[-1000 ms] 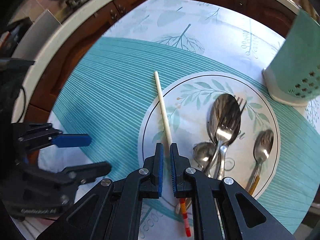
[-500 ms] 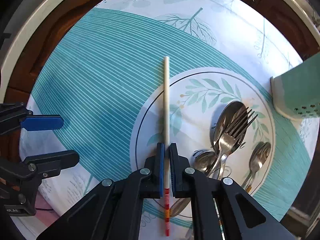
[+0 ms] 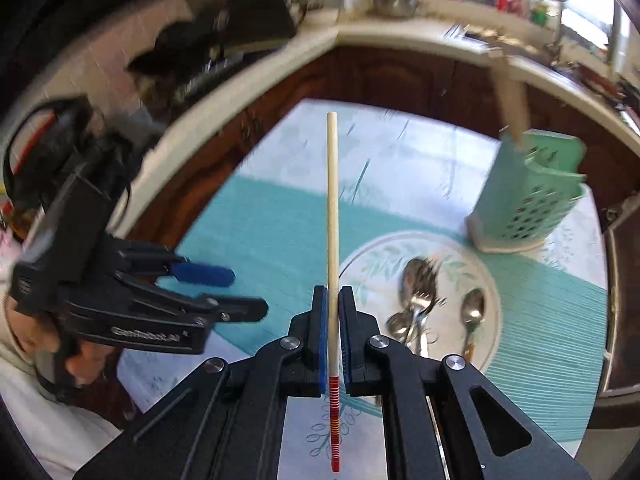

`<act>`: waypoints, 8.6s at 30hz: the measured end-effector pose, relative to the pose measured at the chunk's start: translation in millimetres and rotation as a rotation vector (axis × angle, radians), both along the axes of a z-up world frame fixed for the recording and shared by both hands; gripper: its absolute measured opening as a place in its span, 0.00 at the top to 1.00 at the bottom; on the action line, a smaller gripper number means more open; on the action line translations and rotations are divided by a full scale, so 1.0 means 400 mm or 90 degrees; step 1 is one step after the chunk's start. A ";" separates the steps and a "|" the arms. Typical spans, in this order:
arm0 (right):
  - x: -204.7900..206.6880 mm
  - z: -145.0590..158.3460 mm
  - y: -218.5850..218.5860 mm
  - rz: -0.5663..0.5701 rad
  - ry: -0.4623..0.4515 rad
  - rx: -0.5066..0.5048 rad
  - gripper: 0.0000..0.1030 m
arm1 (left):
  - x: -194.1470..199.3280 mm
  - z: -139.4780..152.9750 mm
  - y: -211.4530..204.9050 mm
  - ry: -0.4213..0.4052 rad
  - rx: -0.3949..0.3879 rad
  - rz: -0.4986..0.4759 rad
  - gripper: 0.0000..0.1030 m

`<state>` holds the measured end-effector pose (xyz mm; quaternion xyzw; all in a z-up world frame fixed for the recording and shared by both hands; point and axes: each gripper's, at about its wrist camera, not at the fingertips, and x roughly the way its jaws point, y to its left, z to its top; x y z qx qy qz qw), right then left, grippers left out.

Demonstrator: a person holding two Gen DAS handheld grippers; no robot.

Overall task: Organize utensils
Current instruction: 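Carry the white chopstick to the green holder and lower it in, then open the right tool to release the white chopstick, then move both open tools back over the plate of spoons and forks, then grasp the white ceramic spoon with the right tool and lift it, then carry the white ceramic spoon into the green holder and release it, then close the left tool on a metal spoon while the right tool grasps a fork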

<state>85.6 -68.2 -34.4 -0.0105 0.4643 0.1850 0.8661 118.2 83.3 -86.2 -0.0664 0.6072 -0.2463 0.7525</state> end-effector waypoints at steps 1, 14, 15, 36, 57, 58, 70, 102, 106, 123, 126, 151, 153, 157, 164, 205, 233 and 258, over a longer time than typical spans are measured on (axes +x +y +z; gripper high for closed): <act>-0.007 0.038 -0.031 -0.026 -0.030 0.017 0.95 | 0.001 0.015 -0.008 -0.006 -0.003 -0.002 0.49; 0.156 0.264 -0.457 -0.149 -0.256 0.142 0.95 | 0.096 0.211 -0.254 -0.121 -0.013 0.048 0.49; 0.177 0.270 -0.484 -0.146 -0.262 0.149 0.95 | 0.109 0.216 -0.268 -0.124 -0.009 0.061 0.49; 0.655 0.034 -0.568 -0.082 -0.361 0.188 0.95 | 0.208 0.135 -0.346 -0.120 0.016 0.243 0.49; 0.517 -0.277 -0.627 -0.077 -0.190 0.201 0.74 | 0.292 0.076 -0.421 -0.096 -0.006 0.265 0.49; 0.520 -0.276 -0.632 -0.078 -0.178 0.215 0.74 | 0.295 0.071 -0.421 -0.091 -0.009 0.268 0.49; 0.508 -0.282 -0.670 -0.150 -0.111 0.292 0.69 | 0.326 0.061 -0.422 -0.096 -0.010 0.280 0.49; 0.382 -0.118 -0.624 -0.201 -0.141 0.236 0.67 | 0.271 0.055 -0.368 -0.094 0.044 0.243 0.48; 0.321 -0.074 -0.617 -0.185 -0.139 0.216 0.67 | 0.213 0.054 -0.338 -0.079 0.049 0.241 0.48; 0.023 -0.158 -0.571 -0.090 0.052 0.160 0.67 | -0.032 -0.067 -0.308 0.040 0.035 0.175 0.48; -0.019 -0.182 -0.562 -0.073 0.077 0.138 0.67 | -0.075 -0.088 -0.335 0.068 0.024 0.131 0.48; -0.369 -0.301 -0.428 0.124 -0.064 -0.127 0.67 | -0.219 -0.192 -0.335 0.178 -0.108 0.089 0.48; -0.371 -0.311 -0.397 0.134 -0.089 -0.163 0.67 | -0.220 -0.192 -0.318 0.178 -0.107 0.087 0.48; -0.414 -0.340 -0.331 0.146 -0.154 -0.246 0.67 | -0.228 -0.193 -0.282 0.183 -0.103 0.089 0.48; -0.462 -0.386 -0.240 0.147 -0.195 -0.327 0.67 | -0.245 -0.194 -0.227 0.176 -0.092 0.076 0.48; -0.223 -0.097 -0.476 -0.187 -0.055 0.116 0.94 | 0.015 -0.099 -0.243 0.073 -0.077 0.104 0.48; 0.550 -0.066 -0.719 -0.194 -0.055 0.106 0.94 | 0.097 -0.078 -0.320 0.010 0.000 0.219 0.48; 0.267 0.025 -0.638 -0.122 -0.120 0.153 0.82 | 0.128 -0.151 -0.285 0.032 -0.009 0.165 0.48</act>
